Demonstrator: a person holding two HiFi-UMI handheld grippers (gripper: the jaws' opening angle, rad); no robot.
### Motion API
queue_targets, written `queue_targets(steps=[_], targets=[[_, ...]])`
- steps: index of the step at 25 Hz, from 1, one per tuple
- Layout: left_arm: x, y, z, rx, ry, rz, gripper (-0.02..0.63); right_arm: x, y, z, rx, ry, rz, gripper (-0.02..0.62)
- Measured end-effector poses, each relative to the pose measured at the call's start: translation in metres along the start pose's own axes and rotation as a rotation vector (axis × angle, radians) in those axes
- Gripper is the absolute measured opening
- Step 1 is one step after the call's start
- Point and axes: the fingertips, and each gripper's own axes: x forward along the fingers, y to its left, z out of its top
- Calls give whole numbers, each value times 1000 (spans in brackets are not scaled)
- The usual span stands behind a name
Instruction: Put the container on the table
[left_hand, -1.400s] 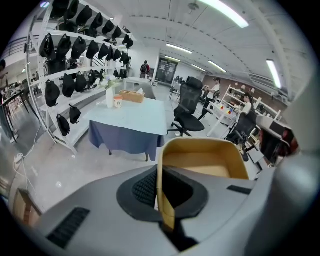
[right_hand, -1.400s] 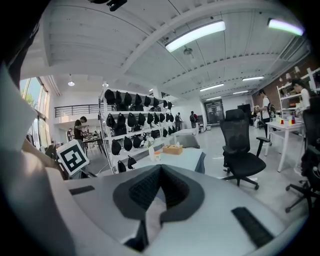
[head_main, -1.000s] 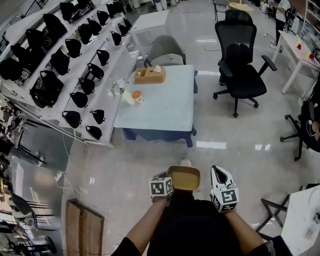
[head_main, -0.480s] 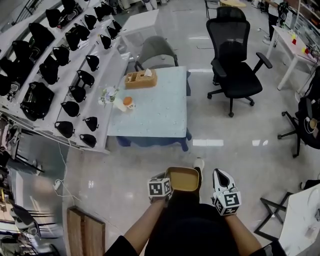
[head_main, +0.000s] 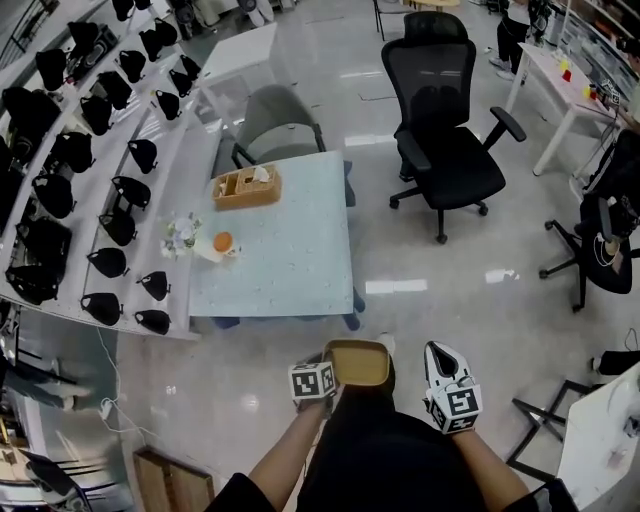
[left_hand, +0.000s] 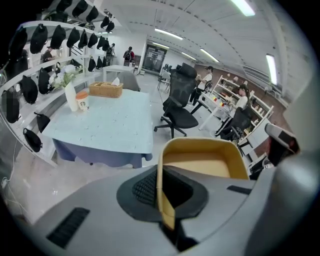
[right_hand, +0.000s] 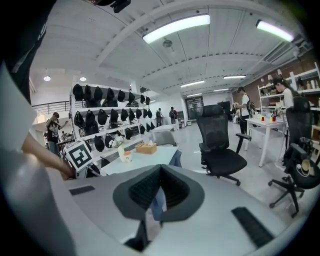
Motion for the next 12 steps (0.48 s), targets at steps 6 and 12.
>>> queue_targets(steps=[6, 12], targets=[[27, 8, 60, -3, -2, 1, 8, 52, -23, 35, -45, 30, 13, -2], [51, 27, 90, -86, -7, 3, 9, 102, -28, 53, -66, 79, 74, -2]])
